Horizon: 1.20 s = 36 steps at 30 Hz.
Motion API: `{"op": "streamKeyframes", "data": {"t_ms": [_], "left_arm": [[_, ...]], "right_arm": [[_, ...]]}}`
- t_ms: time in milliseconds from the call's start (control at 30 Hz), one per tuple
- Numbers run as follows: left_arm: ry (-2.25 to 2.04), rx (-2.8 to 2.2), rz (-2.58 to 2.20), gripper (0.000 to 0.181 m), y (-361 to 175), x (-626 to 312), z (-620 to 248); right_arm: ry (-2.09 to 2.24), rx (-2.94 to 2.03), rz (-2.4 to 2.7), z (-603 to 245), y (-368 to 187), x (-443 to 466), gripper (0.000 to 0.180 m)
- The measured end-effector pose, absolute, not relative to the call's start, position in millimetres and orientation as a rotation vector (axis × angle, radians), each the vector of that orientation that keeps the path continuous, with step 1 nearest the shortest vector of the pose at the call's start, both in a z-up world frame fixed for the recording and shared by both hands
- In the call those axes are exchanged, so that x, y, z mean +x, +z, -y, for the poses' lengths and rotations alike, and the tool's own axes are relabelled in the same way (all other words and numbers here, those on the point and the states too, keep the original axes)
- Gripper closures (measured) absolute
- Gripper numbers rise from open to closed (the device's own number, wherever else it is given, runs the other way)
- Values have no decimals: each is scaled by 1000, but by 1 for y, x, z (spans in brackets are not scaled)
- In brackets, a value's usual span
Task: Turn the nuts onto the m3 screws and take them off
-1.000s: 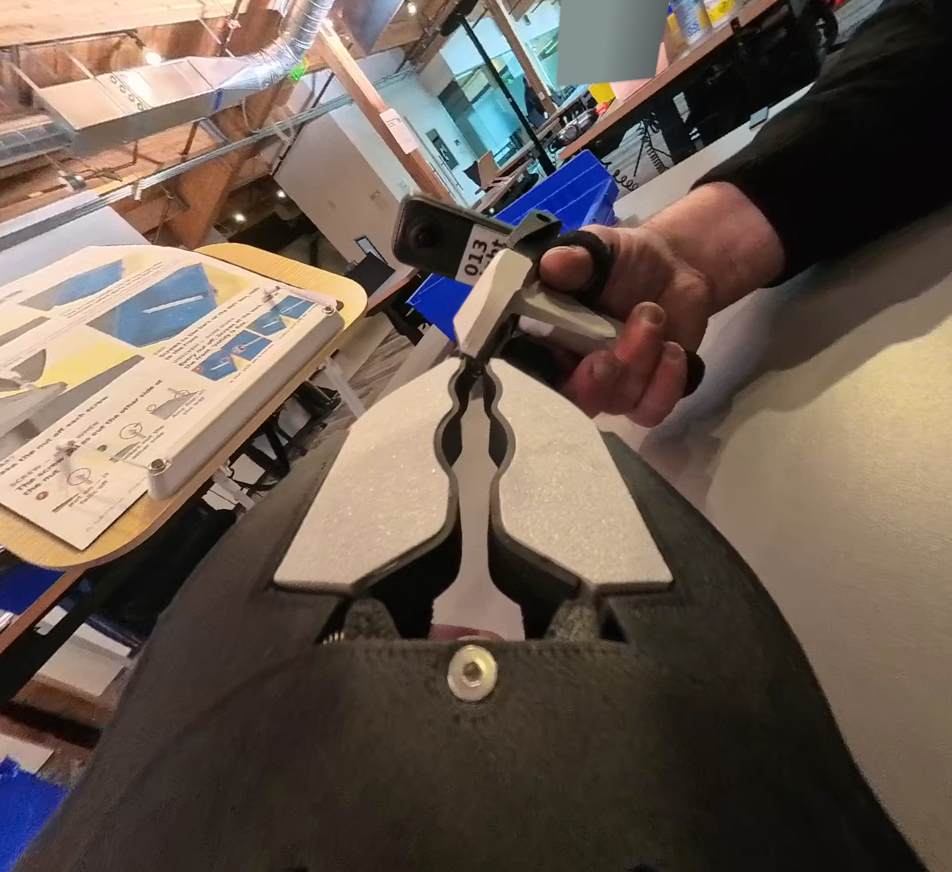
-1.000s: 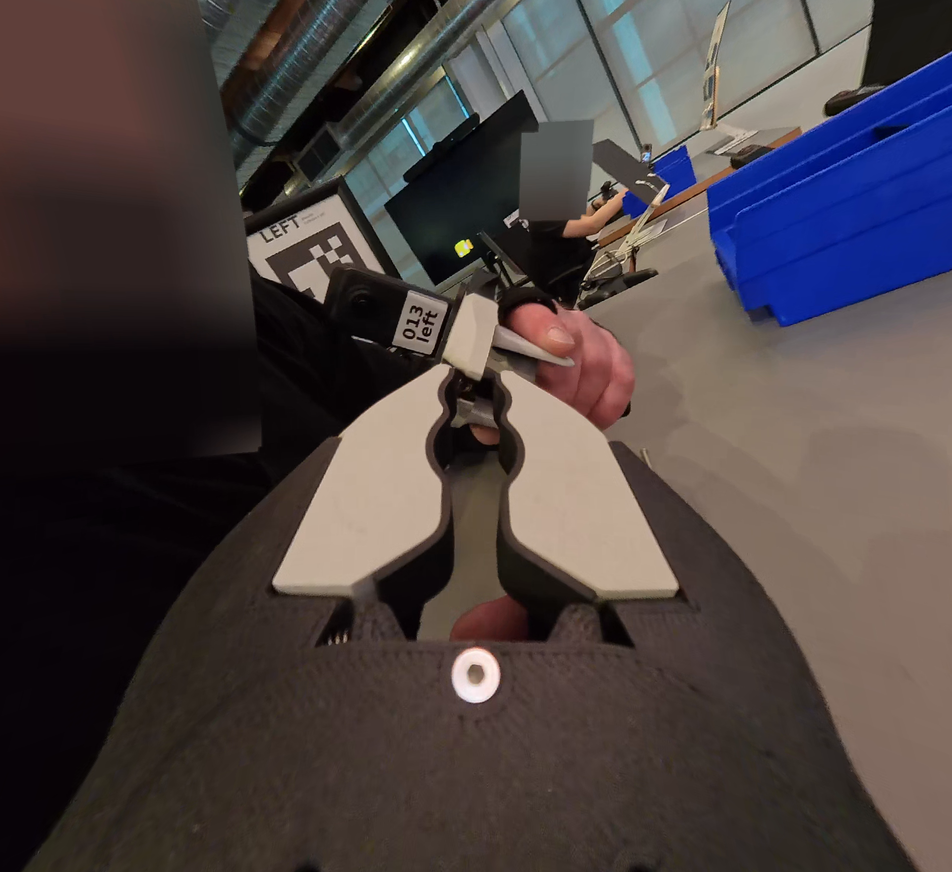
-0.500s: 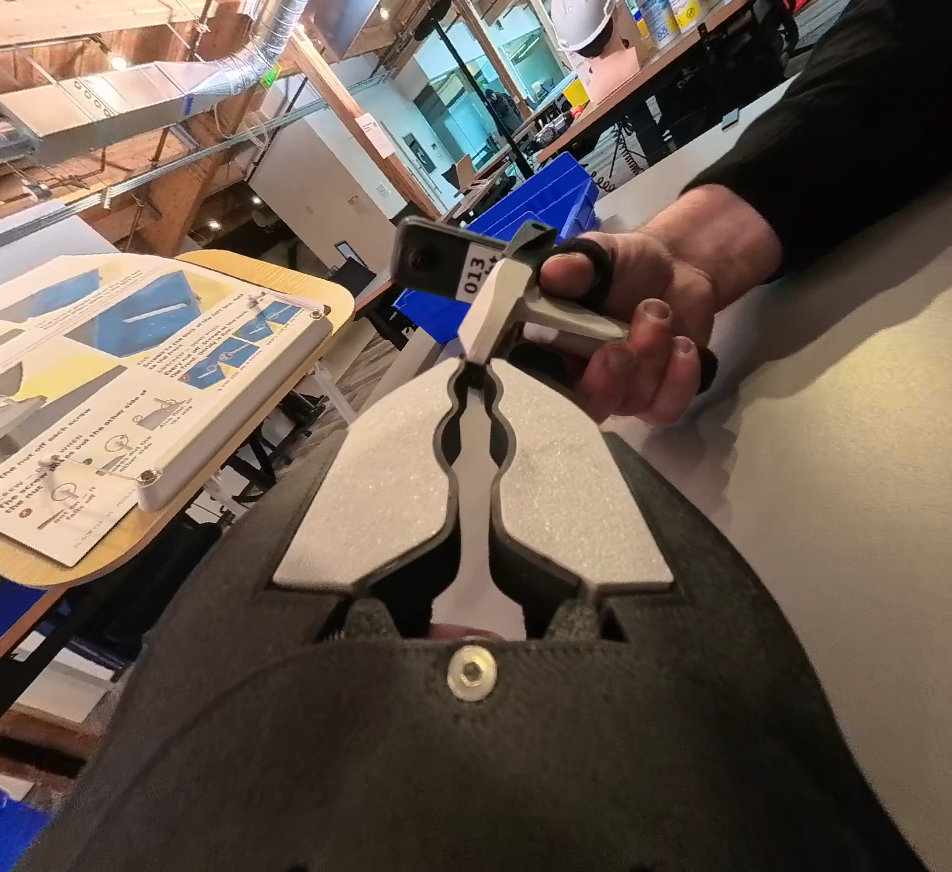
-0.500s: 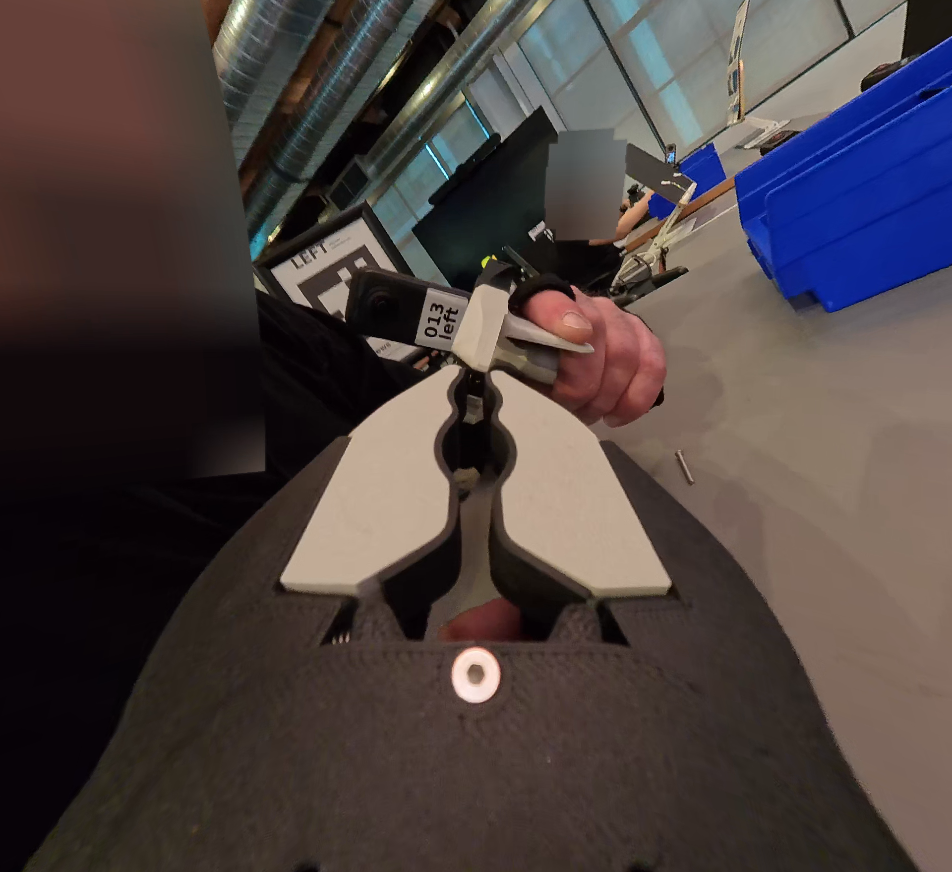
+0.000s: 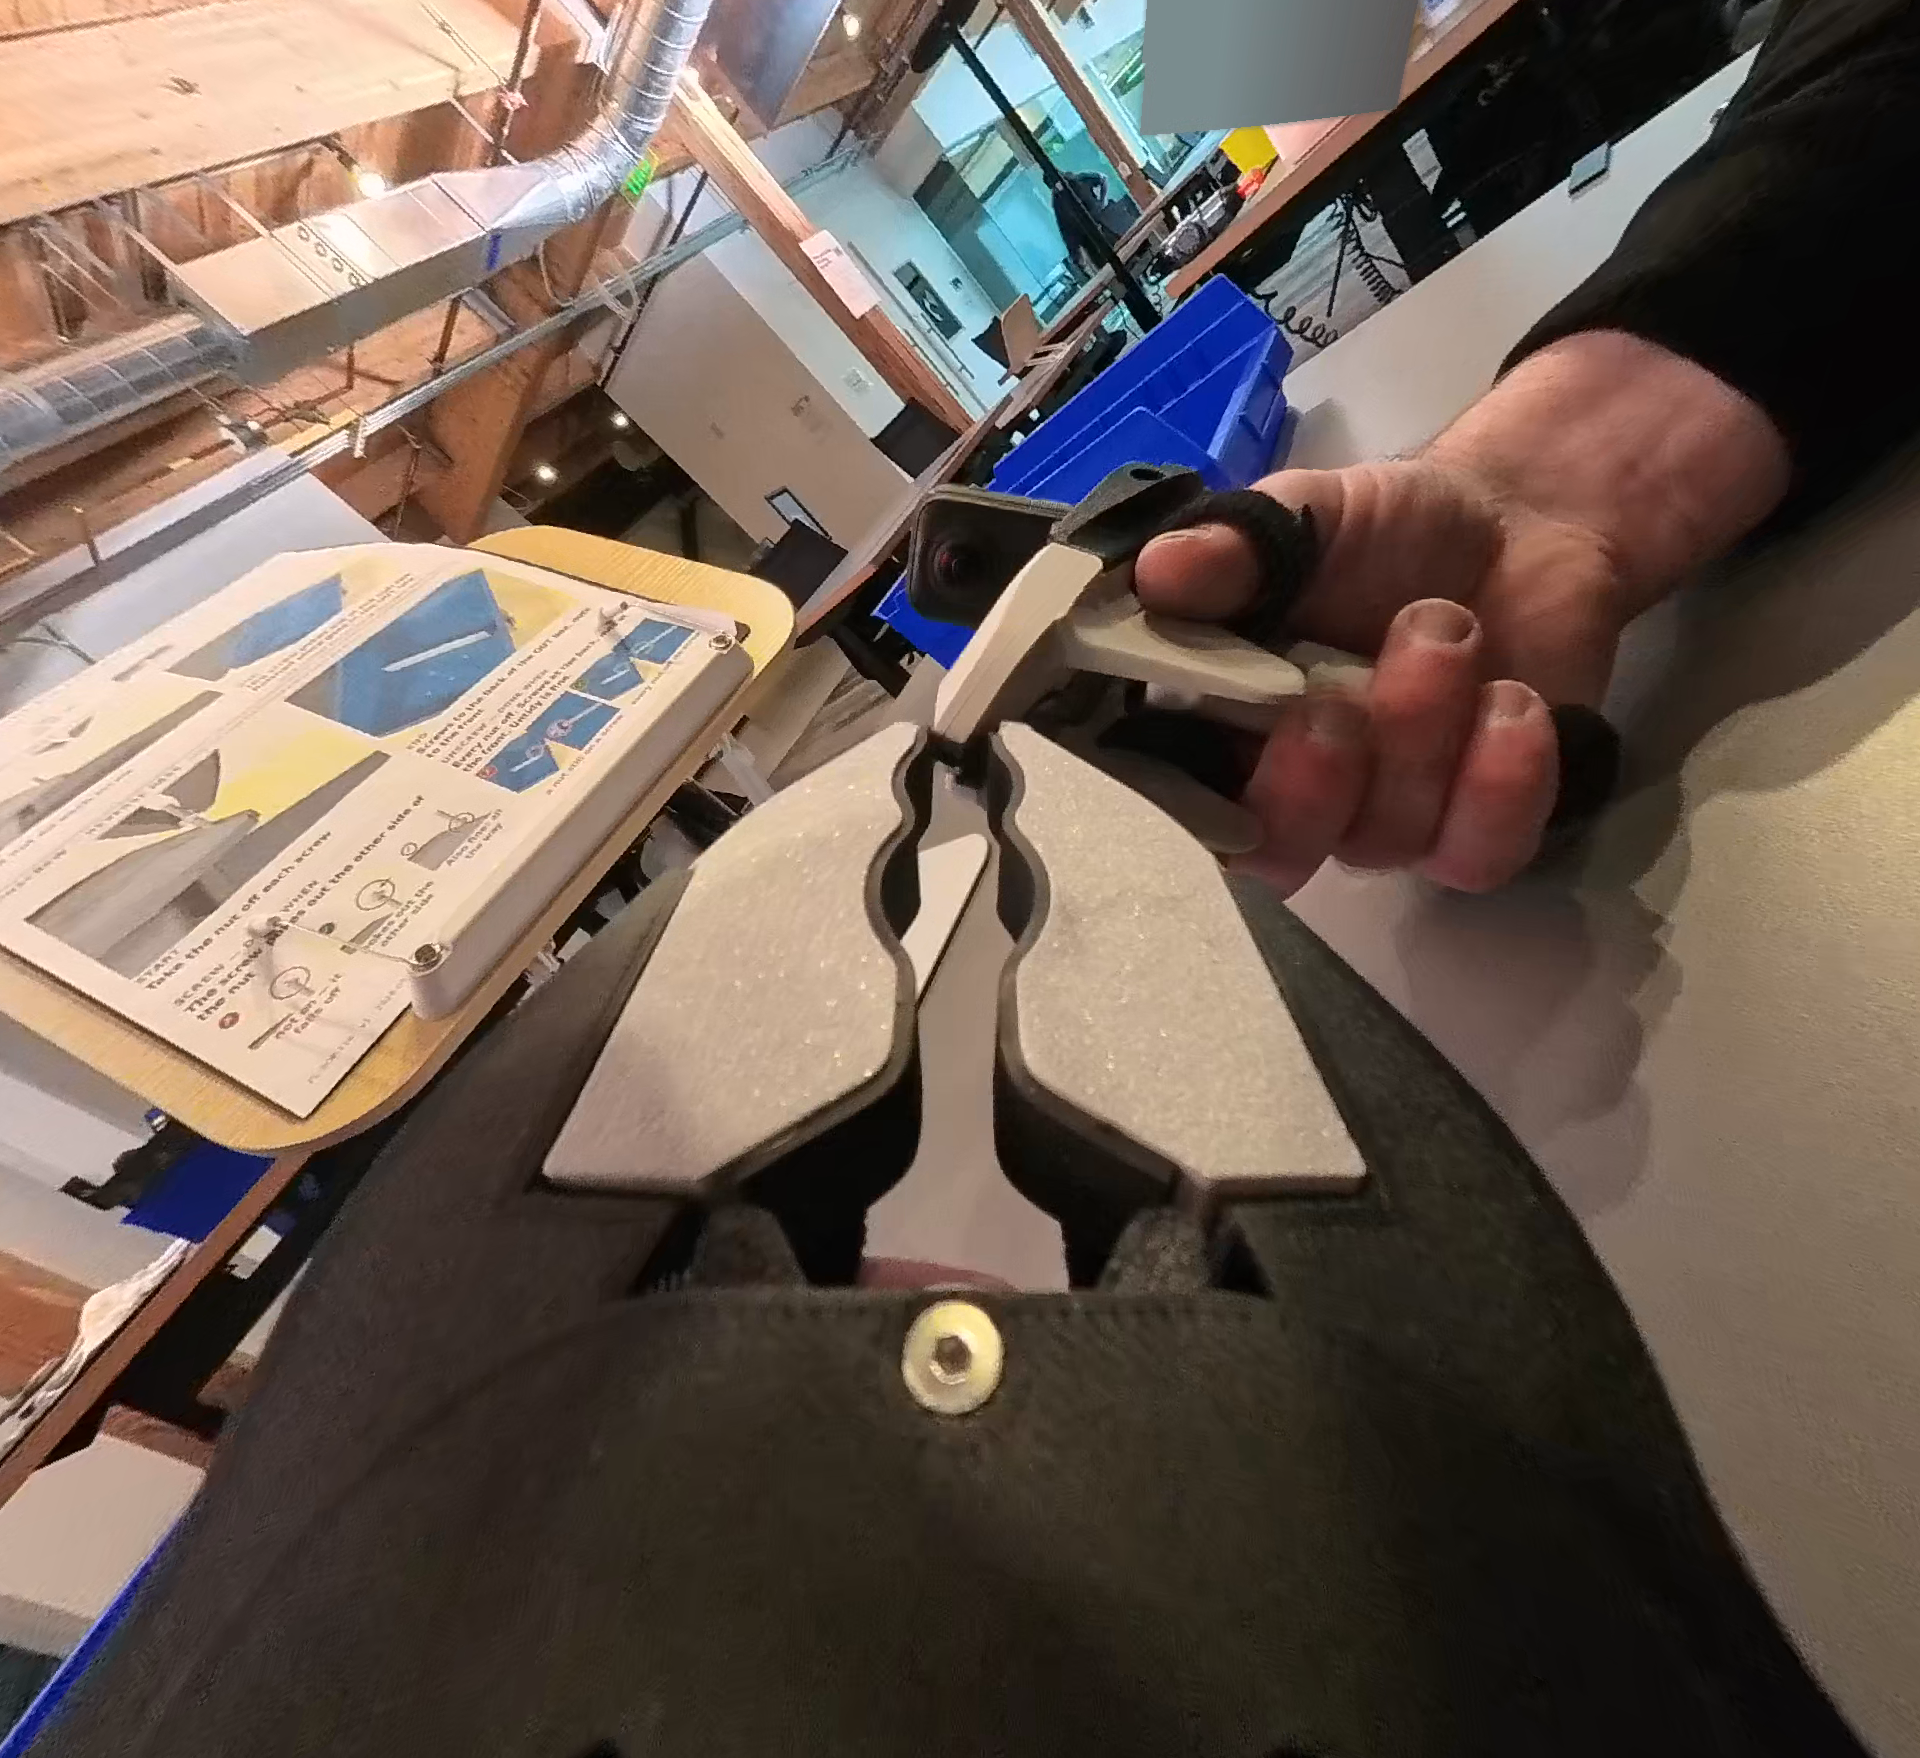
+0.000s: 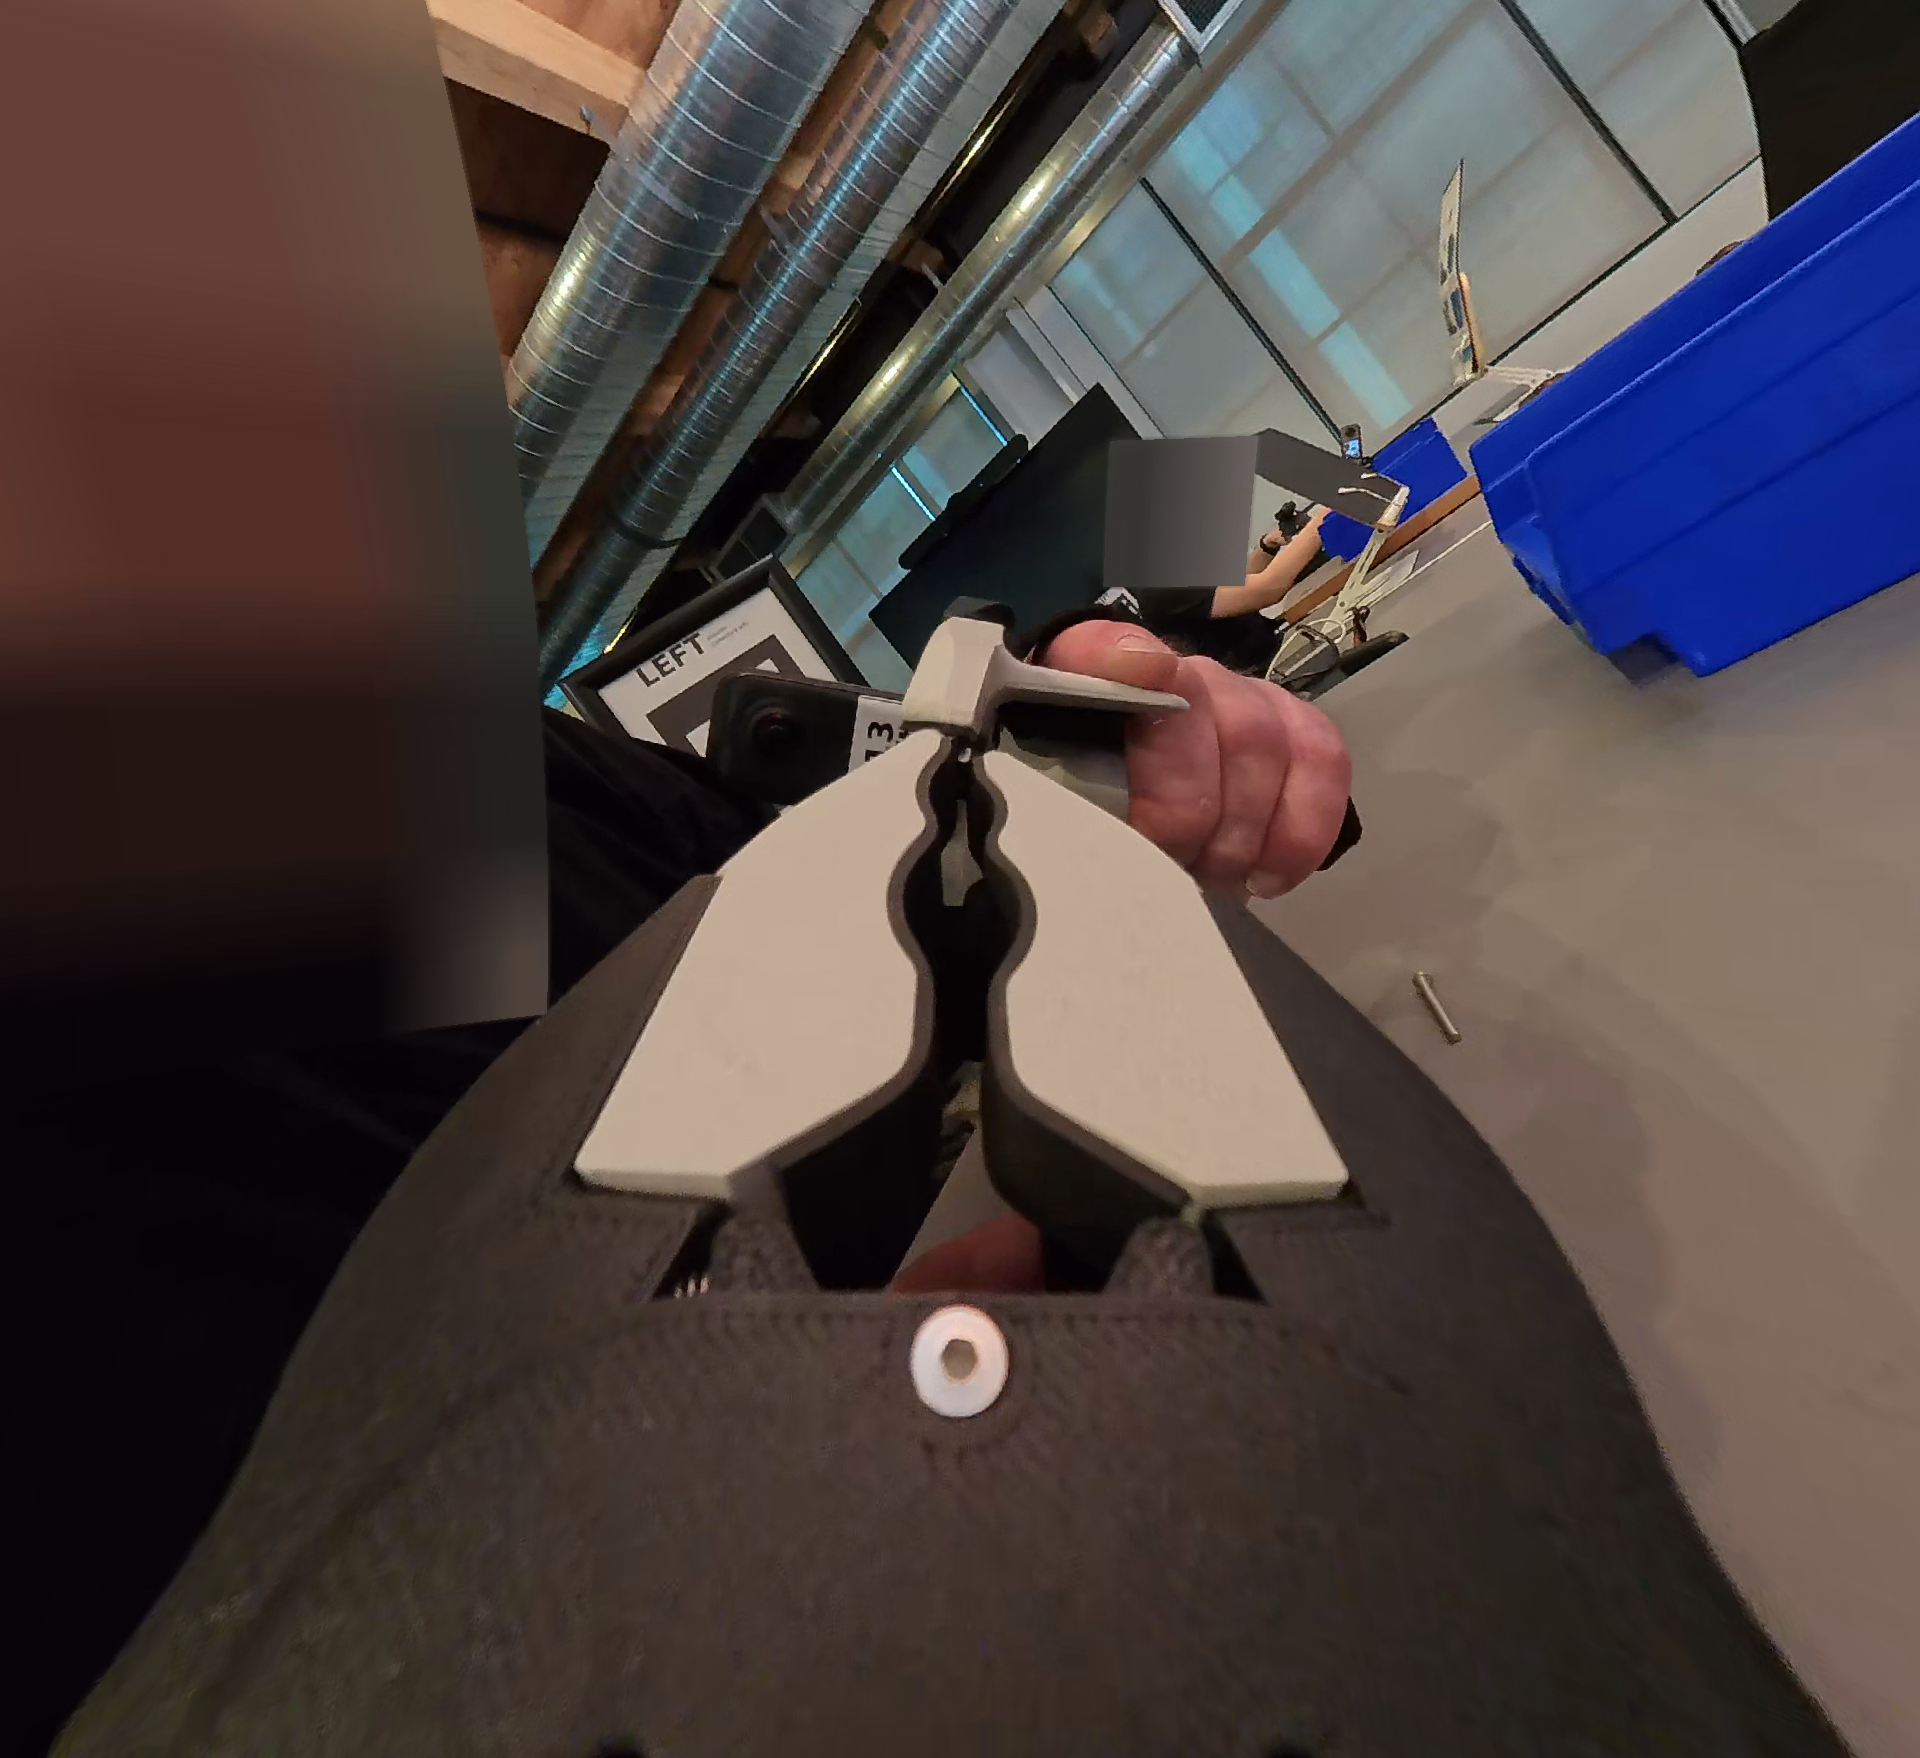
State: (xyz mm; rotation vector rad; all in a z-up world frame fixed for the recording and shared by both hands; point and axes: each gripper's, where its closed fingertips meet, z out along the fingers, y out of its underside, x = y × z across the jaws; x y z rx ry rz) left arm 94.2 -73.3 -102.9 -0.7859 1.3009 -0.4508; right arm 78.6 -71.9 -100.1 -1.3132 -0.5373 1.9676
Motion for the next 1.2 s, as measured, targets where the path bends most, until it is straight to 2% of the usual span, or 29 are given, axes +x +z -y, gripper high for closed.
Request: {"op": "streamKeyframes", "data": {"t_ms": [500, 1000, 1200], "left_arm": [[-507, -817, -1299, 172, -104, 96, 74], [-503, -773, -1327, 163, -104, 93, 79], [-477, -769, -1333, 163, -106, 96, 80]], "right_arm": [[1993, -1291, 544, 72, -101, 80, 178], [1646, -1283, 784, 79, -102, 82, 179], [1851, -1270, 636, 71, -98, 89, 179]]}}
